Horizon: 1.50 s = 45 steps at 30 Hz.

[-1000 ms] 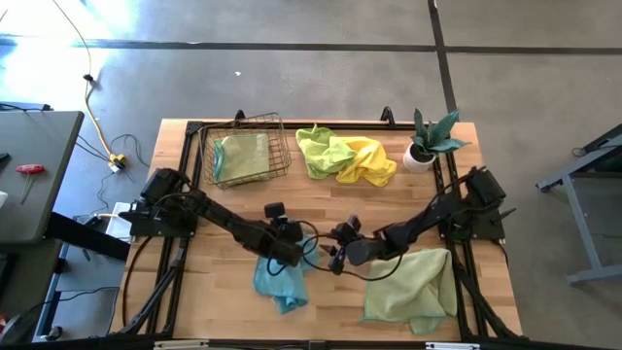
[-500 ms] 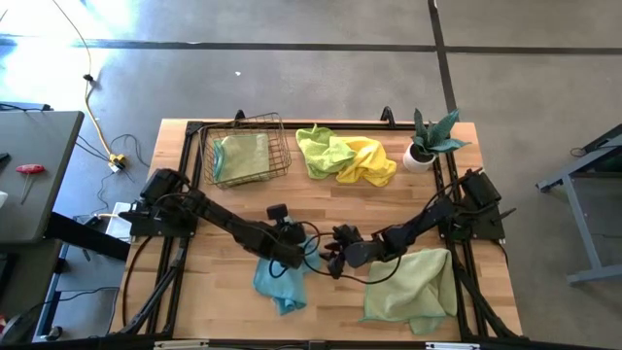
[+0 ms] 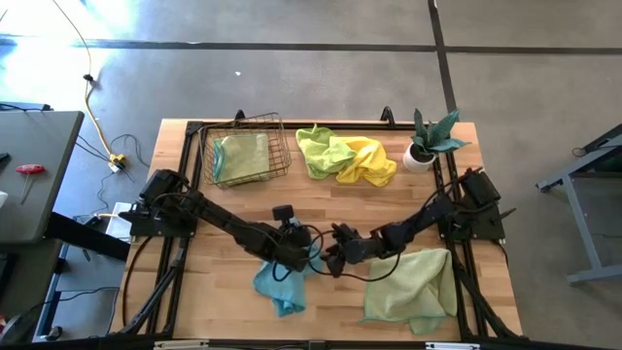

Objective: Fold microfiber towels
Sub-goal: Fold the blue towel

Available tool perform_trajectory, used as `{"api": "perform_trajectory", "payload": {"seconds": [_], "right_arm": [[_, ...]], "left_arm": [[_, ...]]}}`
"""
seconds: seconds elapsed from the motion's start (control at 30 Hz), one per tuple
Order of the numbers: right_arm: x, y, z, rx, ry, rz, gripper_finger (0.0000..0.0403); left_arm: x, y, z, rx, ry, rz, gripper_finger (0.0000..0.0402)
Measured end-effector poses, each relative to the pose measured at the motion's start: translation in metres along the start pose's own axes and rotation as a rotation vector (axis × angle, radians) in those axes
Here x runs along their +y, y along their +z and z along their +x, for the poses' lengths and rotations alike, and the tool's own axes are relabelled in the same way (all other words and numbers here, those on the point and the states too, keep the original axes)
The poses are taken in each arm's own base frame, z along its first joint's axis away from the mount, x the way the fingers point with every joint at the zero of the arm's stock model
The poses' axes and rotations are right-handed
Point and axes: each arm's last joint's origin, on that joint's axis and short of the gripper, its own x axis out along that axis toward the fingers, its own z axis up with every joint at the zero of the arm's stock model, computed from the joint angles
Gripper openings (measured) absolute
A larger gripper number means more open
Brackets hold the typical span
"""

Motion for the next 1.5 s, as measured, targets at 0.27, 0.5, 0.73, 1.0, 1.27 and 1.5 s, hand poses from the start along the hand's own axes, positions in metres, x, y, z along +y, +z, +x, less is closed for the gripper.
{"api": "perform_trajectory", "payload": {"seconds": [0.27, 0.5, 0.73, 1.0, 1.27, 1.5], "right_arm": [[-0.002, 0.004, 0.001, 0.007, 0.003, -0.001, 0.0173], [-0.004, -0.005, 0.021, -0.003, 0.102, 0.011, 0.0173], [-0.006, -0.007, 0.026, 0.003, 0.123, -0.003, 0.0173], [-0.007, -0.009, 0.026, 0.013, 0.118, -0.034, 0.0173], [-0.005, -0.005, 0.022, 0.048, 0.141, -0.054, 0.0173], [-0.003, -0.008, 0.015, 0.077, 0.115, -0.030, 0.0173]], "left_arm": [[-0.008, 0.017, -0.018, -0.070, -0.011, 0.076, 0.0000], [-0.007, 0.031, -0.031, -0.111, 0.030, 0.110, 0.0000], [-0.005, 0.035, -0.035, -0.096, 0.048, 0.127, 0.0000], [-0.001, 0.042, -0.053, -0.076, 0.102, 0.156, 0.0000], [0.000, 0.037, -0.058, -0.001, 0.059, 0.112, 0.0000], [0.000, 0.032, -0.062, 0.005, 0.108, 0.081, 0.0000]]}}
